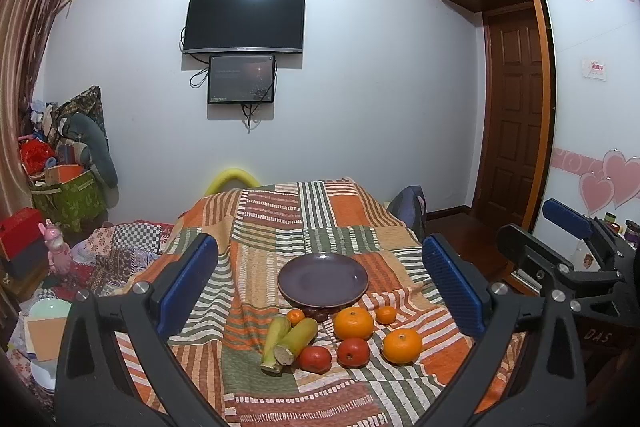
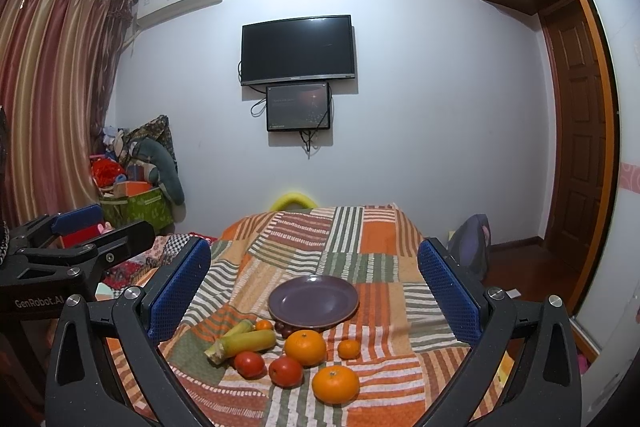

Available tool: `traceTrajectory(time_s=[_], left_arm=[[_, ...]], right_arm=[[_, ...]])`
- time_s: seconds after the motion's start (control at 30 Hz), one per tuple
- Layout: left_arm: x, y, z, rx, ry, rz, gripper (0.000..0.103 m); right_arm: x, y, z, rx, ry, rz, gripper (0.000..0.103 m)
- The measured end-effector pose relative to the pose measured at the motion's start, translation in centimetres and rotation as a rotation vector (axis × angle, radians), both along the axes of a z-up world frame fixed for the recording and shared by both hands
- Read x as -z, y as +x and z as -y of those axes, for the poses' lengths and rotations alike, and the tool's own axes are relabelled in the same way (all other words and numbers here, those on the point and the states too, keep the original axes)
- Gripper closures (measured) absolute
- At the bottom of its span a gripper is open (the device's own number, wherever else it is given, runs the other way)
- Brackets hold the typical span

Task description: Organize fruits

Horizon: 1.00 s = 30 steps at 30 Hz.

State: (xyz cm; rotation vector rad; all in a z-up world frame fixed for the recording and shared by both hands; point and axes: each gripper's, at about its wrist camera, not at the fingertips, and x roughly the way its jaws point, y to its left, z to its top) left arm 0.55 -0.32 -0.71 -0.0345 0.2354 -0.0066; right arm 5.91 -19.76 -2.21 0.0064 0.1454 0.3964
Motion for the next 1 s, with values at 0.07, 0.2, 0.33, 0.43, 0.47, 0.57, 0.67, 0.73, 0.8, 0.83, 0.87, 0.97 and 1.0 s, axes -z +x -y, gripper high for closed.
traceTrajectory(time_s=[0.07, 0.2, 0.33, 0.43, 0.47, 0.57, 0.67, 0.73, 0.8, 0.83, 0.87, 0.97, 1.0], left_arm=[[0.1, 0.2, 0.1, 0.002, 0.005, -0.003, 0.000], [0.8, 1.1, 0.0, 0.000, 0.002, -0.033, 0.000], [2.2, 2.8, -0.6, 0.001, -0.016, -0.095, 0.000], [3.7, 4.4, -1.4, -0.005, -0.036, -0.150, 0.000], [4.4, 5.1, -1.7, -0.003, -0.044, -0.176, 0.001], [6.0, 6.6, -2.1, -0.009, -0.036, -0.232, 0.017], [7.5, 7.9, -2.5, -0.006, -0.031, -0.285, 0.020], [8.7, 8.8, -2.7, 0.006, -0.032, -0.326, 0.024], [10.0, 9.8, -3.0, 0.011, -0.035, -0.366, 0.024], [10.4, 10.2, -3.2, 0.014, -0.038, -0.383, 0.024], [11.2, 10.8, -3.4, 0.017, -0.043, -0.410, 0.024], [12.8, 12.1, -3.8, 0.026, -0.053, -0.462, 0.025], [13.5, 12.6, -4.1, 0.029, -0.056, -0.485, 0.028]], right_arm=[[0.0, 0.0, 0.0, 0.001, 0.000, 0.000, 0.000], [0.3, 0.5, 0.0, 0.003, -0.004, -0.012, 0.000], [1.1, 1.6, 0.3, 0.012, -0.003, -0.048, 0.000], [2.1, 2.7, 0.7, 0.021, -0.005, -0.083, 0.000], [2.5, 3.1, 0.8, 0.024, -0.012, -0.095, 0.000], [4.3, 4.9, 0.8, 0.026, -0.043, -0.156, 0.002], [6.0, 6.3, 0.7, 0.022, -0.083, -0.219, 0.013], [7.6, 7.5, 0.8, 0.012, -0.102, -0.277, 0.017], [8.8, 8.4, 0.8, 0.000, -0.114, -0.328, 0.027], [9.1, 8.6, 0.8, -0.006, -0.119, -0.347, 0.030], [9.7, 9.0, 0.8, -0.015, -0.128, -0.376, 0.035], [11.2, 9.8, 0.7, -0.037, -0.156, -0.440, 0.042], [11.6, 9.9, 0.8, -0.045, -0.163, -0.459, 0.044]])
